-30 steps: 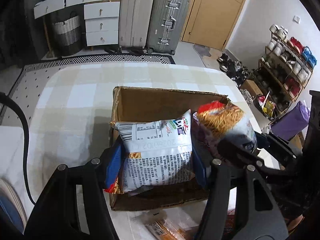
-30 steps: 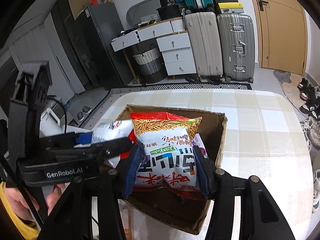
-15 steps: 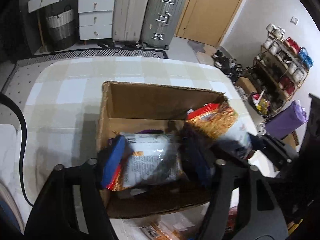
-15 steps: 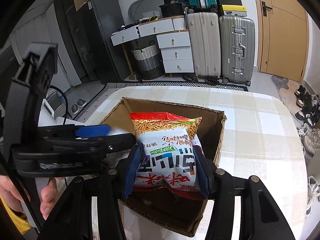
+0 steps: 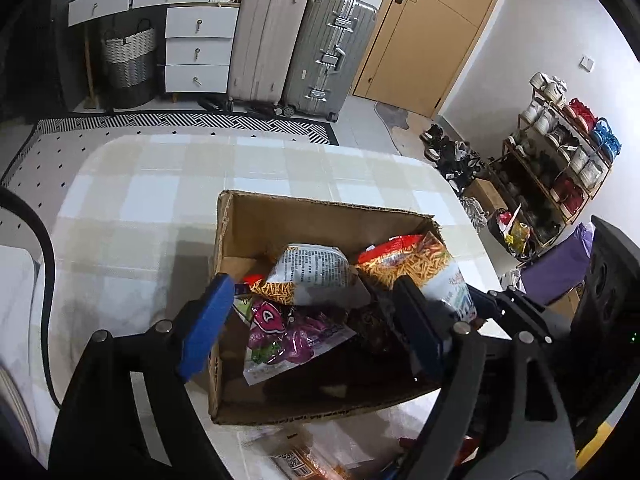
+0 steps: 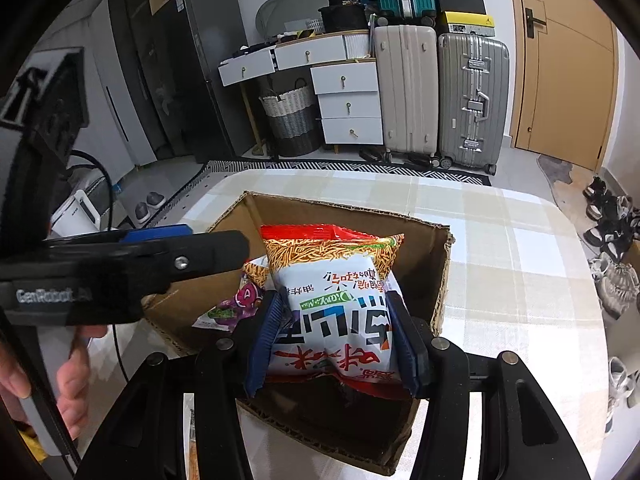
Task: Organize snacks
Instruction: 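Open the left gripper to drop the cracker bag while the right gripper releases the noodle bag, then move both open grippers back toward the snacks left on the table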
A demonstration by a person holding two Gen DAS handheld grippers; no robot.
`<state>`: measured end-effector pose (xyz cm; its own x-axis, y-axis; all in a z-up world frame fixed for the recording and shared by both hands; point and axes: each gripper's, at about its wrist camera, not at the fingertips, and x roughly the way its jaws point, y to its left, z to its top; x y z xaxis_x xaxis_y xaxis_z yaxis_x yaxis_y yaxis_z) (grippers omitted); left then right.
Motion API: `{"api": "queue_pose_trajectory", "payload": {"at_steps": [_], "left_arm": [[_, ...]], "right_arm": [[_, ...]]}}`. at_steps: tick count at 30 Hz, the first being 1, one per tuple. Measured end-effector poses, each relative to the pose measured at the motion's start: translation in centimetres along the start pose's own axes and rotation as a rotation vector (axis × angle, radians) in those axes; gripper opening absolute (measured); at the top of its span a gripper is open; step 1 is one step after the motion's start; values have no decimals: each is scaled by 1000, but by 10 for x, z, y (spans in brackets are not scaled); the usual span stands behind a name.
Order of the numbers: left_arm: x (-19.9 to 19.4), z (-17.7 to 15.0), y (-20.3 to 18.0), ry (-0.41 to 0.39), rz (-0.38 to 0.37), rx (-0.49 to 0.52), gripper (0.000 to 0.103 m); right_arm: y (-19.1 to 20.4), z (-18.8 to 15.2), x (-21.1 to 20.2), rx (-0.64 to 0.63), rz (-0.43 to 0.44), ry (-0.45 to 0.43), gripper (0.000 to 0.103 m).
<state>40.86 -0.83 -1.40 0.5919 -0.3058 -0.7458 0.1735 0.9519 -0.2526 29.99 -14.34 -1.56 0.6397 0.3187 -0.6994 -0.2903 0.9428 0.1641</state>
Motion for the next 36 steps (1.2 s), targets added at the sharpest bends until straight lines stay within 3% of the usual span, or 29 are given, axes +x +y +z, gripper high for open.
{"api": "queue_pose_trajectory", "payload": {"at_steps": [15,16,18,20,28,36], "left_arm": [[-3,-10,8,14,34,-24,80],[-4,-10,8,13,40,-21,80],[-4,-12,8,16,53,-22,80],[-4,-13,9,22,45,-34,80],[-22,-21,1,27,18,-37,80],[-64,-41,-16,-30,30,-6,80]], "right_arm": [[16,9,20,-91,-127,11,55],[17,9,21,-96,-135,10,57],[17,9,20,-102,-168,5,81],[18,8,14,-116,-175,-28,83],[17,6,-12,-122,-164,-72,83],[21,-7,-60,-112,-150,-111,83]]}}
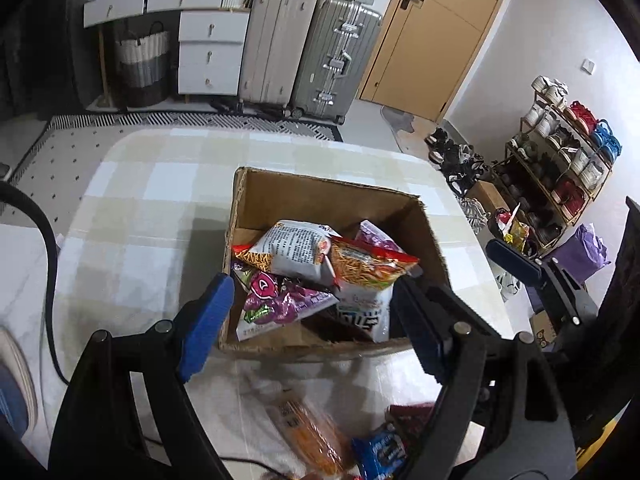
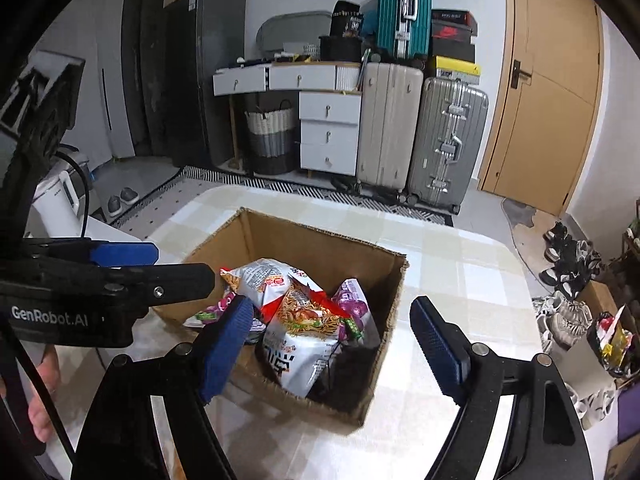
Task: Organize snacks
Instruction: 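Move both open grippers back toward the snacks left on the table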
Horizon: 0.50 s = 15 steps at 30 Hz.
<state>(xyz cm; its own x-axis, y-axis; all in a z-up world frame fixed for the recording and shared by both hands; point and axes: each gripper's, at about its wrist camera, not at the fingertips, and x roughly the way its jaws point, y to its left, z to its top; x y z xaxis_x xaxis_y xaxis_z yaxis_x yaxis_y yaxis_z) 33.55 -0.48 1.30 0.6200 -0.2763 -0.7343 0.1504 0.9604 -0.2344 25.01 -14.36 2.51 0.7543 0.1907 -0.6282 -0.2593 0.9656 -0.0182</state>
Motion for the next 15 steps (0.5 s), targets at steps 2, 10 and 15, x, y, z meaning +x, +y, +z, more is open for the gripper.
{"api": "queue_pose_trajectory", "payload": {"at_steps": [2,10,15], "left_arm": [[-16,-5,-8,-23,9,17,80],[-83,-36,-41,-100,18,83,82],[-134,-46,-61,-173,2,116,84]], "right_arm": [[2,-3,-15,2,4,-12,83],[13,-18,-89,6,5,-78,84],[18,-20,-137,9,-9,-150,86]]}}
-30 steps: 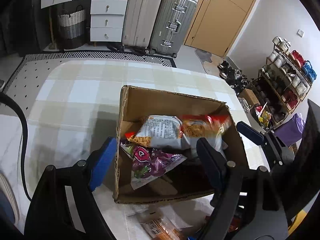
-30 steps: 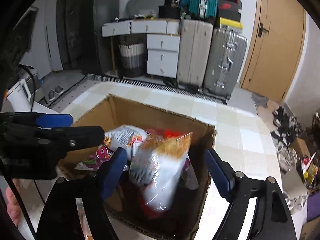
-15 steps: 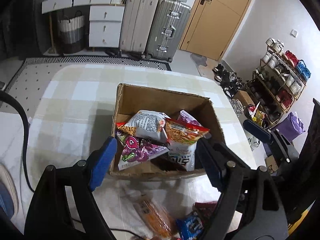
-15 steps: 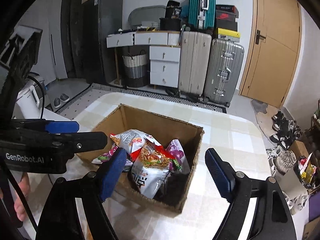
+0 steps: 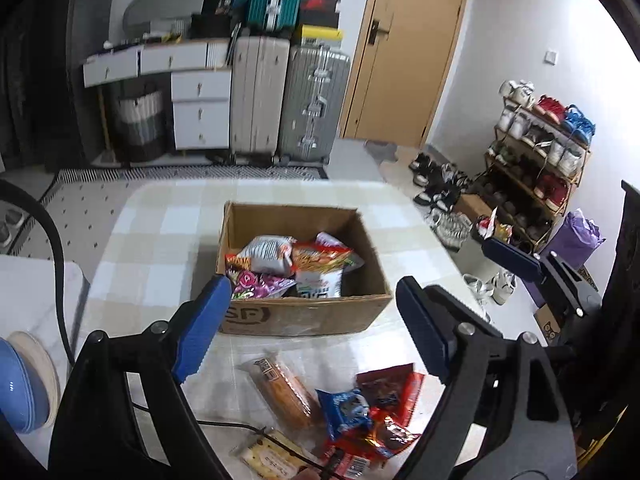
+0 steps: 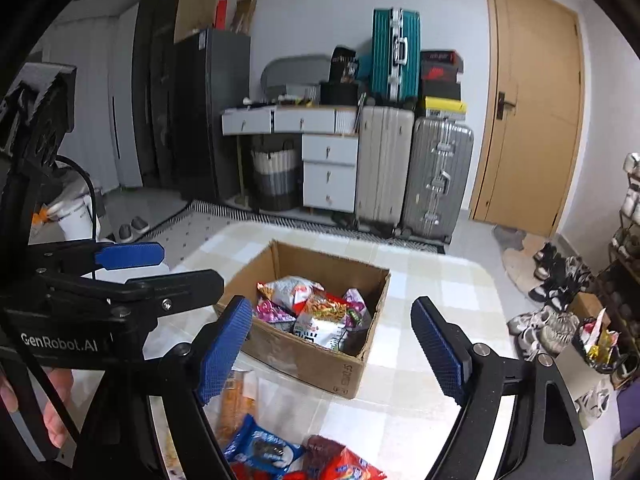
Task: Organize snacks
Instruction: 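Move both open grippers back toward the snacks left on the table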
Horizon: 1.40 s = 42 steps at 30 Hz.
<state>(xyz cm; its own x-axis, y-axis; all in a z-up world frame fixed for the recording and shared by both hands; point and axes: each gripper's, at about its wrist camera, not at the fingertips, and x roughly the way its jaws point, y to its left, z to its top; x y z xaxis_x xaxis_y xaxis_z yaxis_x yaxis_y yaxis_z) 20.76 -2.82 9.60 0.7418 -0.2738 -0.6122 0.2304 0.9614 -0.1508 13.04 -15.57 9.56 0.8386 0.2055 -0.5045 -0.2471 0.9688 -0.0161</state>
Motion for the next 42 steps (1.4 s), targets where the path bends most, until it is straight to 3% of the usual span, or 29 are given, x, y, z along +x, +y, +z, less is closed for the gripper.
{"api": "queue_pose_trajectory", "payload": {"at_steps": [5,12,16,21,25,31,42], "left_arm": [[-55,10,-18,-50,-1,24,85],[-132,8,-36,-100,-7,34,85],[-168,-14,-41,-108,-20,18,85],[-200,-66,-43,-134,-4,45,90],[-199,-111,-27,-115,5,10,102],[-178,-165,1,-65,13,-52,102],[-117,-221,6,-143,111,37,102]], "right_arm": [[6,3,-47,-10,-12,-67,88],[15,-1,-105,8,45,-121,89],[22,-15,-131,13,77,-134,90],[29,-43,-148,19,102,-123,90],[31,-72,-146,34,114,-84,91],[28,-119,-133,61,131,-32,90],[21,-179,-92,113,185,44,91]]}}
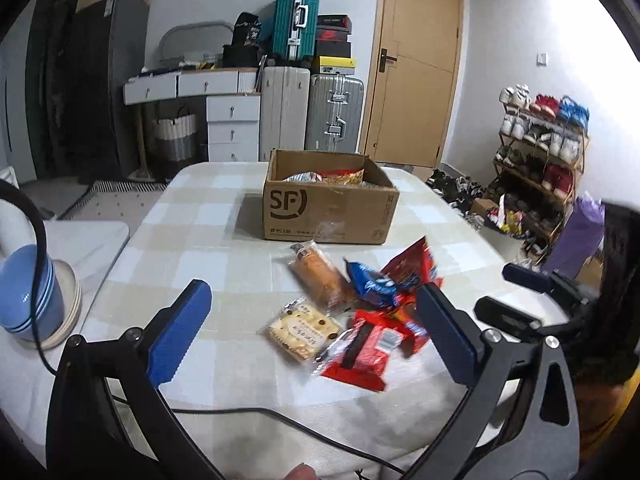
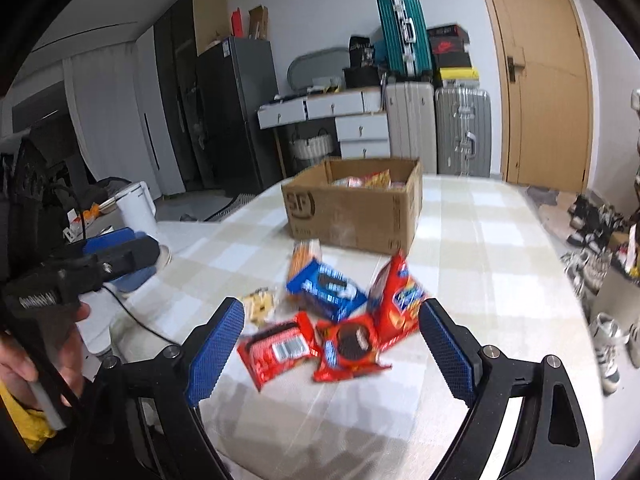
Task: Organize snacks
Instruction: 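Move both open grippers back toward the snacks left on the table, then grasp the red Oreo pack with the right gripper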
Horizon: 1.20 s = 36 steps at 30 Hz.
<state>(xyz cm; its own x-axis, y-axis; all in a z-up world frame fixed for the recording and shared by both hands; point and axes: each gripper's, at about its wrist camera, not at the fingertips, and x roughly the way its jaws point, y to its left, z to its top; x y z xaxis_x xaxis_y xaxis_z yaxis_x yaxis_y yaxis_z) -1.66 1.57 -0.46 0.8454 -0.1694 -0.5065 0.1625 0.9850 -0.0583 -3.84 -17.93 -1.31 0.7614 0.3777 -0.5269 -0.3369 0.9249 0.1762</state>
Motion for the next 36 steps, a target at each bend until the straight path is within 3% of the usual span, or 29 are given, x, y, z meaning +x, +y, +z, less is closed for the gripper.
{"api": "queue_pose_trajectory", "payload": {"at_steps": [5,12,27,32,36], "left_arm": [[29,-8,-3,53,24,-4,102],[55,-12,-3,133,-9,-58,102],[101,-38,-17,317,-13,-56,102],[120,-46,-25,381,-44,-62,102],[127,-49,-29,404,-52,-69,102]], "right_arm": [[4,-3,12,-18,2,28,91],[1,-5,38,-12,-27,114,91],[-27,-16,108,16,-38,299,90],[-32,-22,128,-6,-42,347,75],[-31,-25,133,-25,-44,349,70]]}}
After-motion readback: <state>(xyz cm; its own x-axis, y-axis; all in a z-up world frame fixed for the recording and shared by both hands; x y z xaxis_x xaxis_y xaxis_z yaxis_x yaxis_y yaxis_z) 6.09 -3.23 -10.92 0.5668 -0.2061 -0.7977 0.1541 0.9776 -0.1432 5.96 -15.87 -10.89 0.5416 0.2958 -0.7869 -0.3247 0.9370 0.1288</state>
